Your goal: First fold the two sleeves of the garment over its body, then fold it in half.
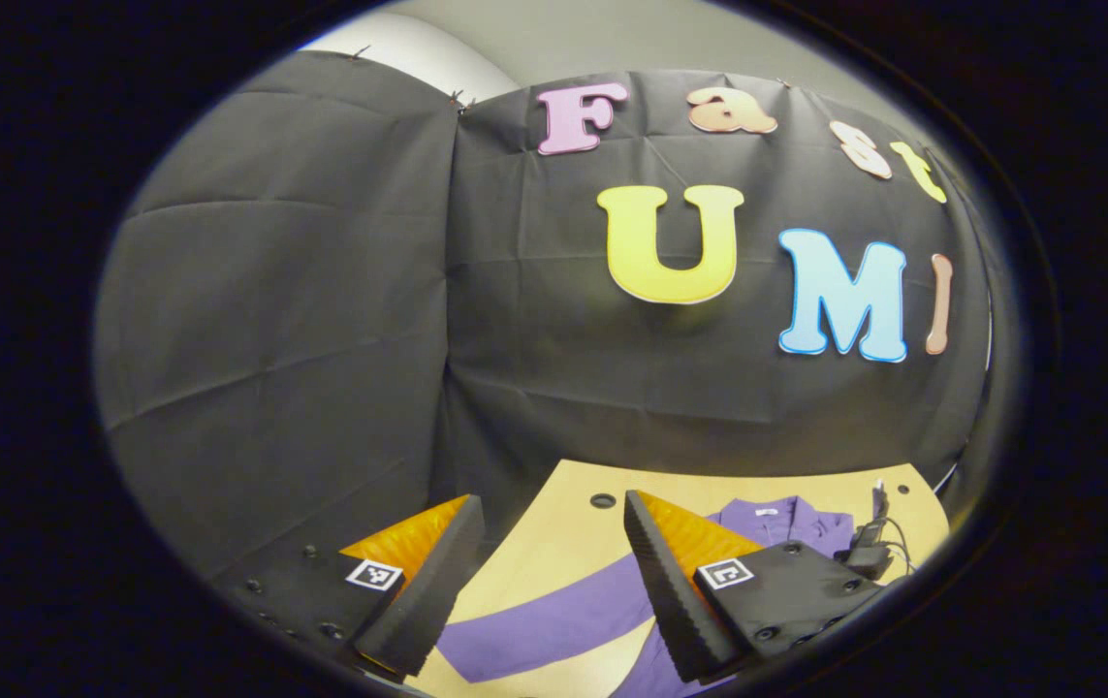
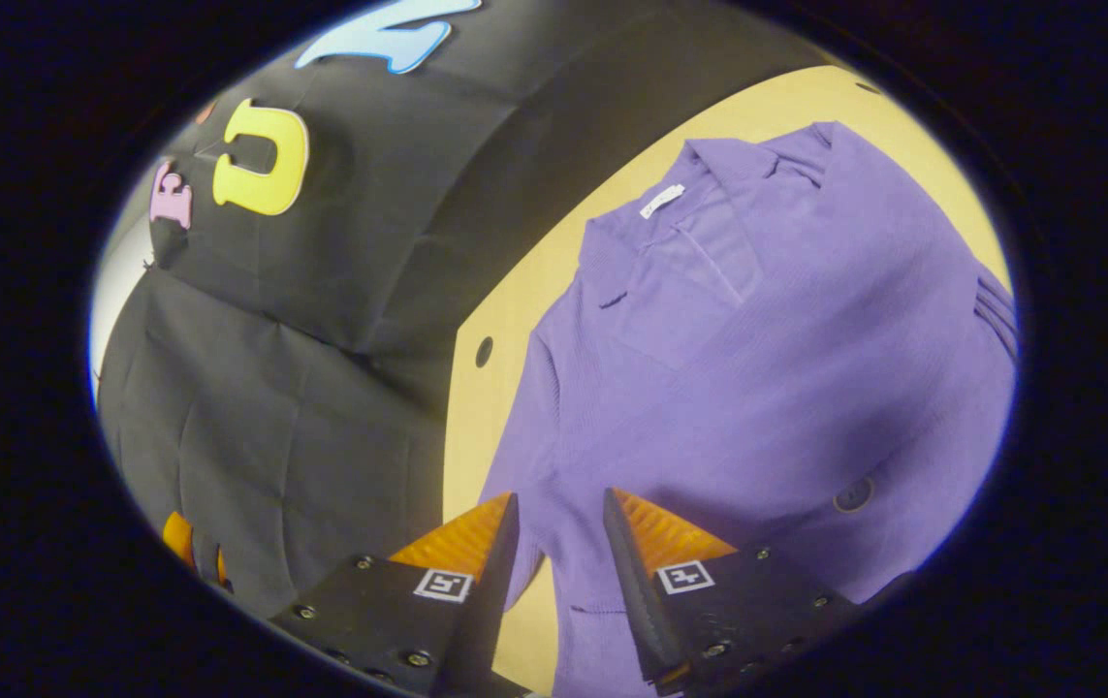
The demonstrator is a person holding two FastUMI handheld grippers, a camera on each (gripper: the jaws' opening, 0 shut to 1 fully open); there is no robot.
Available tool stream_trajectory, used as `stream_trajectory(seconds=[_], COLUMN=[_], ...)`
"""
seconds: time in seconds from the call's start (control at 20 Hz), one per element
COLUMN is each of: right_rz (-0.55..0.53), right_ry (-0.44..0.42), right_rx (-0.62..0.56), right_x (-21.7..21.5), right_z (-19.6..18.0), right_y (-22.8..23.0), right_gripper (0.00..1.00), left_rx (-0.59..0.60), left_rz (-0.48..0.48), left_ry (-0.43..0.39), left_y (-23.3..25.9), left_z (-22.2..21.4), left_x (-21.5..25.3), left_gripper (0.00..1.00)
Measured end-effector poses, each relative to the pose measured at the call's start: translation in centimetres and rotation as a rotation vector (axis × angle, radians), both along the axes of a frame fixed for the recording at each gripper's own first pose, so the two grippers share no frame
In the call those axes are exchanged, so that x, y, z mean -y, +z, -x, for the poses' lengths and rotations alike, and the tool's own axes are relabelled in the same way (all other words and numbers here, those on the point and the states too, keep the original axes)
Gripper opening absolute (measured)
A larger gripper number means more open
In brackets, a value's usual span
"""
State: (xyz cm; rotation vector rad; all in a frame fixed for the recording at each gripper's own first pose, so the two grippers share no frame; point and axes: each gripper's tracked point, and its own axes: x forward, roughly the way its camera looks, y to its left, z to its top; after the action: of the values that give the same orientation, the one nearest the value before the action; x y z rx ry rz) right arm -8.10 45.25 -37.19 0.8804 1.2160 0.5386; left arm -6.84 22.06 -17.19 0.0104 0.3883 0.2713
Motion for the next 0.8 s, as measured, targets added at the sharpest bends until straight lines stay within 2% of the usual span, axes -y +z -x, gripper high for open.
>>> stream_trajectory(seconds=[0.05, 0.1, 0.2, 0.25, 0.4, 0.55, 0.6, 0.7, 0.75, 0.8], right_rz=[0.006, 0.011, 0.024, 0.030, 0.052, 0.075, 0.088, 0.109, 0.112, 0.118], right_ry=[0.001, 0.002, 0.009, 0.015, 0.034, 0.055, 0.063, 0.081, 0.086, 0.088], right_rx=[0.009, 0.019, 0.041, 0.050, 0.078, 0.094, 0.105, 0.124, 0.131, 0.139], right_x=[0.2, 0.3, 0.9, 1.1, 2.0, 2.9, 3.3, 4.1, 4.4, 4.7], right_z=[-0.1, -0.2, -0.4, -0.4, -0.4, -0.3, -0.3, -0.1, -0.1, 0.0], right_y=[0.1, 0.3, 0.7, 0.8, 1.3, 1.7, 1.8, 2.1, 2.4, 2.6], right_gripper=[0.54, 0.60, 0.54, 0.55, 0.55, 0.55, 0.55, 0.55, 0.62, 0.62], left_rx=[-0.008, -0.020, -0.054, -0.073, -0.121, -0.181, -0.202, -0.247, -0.268, -0.286], left_rz=[-0.002, 0.000, 0.003, 0.001, 0.014, 0.024, 0.029, 0.051, 0.066, 0.081], left_ry=[0.000, 0.002, 0.008, 0.012, 0.032, 0.078, 0.095, 0.129, 0.145, 0.160], left_y=[-0.6, -1.5, -3.7, -4.9, -8.6, -12.9, -14.7, -18.0, -19.5, -20.8], left_z=[0.0, 0.1, 0.7, 1.0, 2.2, 3.9, 4.6, 6.2, 6.9, 7.6], left_x=[-0.1, -0.3, -0.8, -1.1, -2.2, -3.7, -4.4, -5.4, -5.7, -6.2], left_gripper=[0.92, 0.92, 0.95, 0.92, 0.92, 0.92, 0.98, 0.93, 0.95, 0.93])
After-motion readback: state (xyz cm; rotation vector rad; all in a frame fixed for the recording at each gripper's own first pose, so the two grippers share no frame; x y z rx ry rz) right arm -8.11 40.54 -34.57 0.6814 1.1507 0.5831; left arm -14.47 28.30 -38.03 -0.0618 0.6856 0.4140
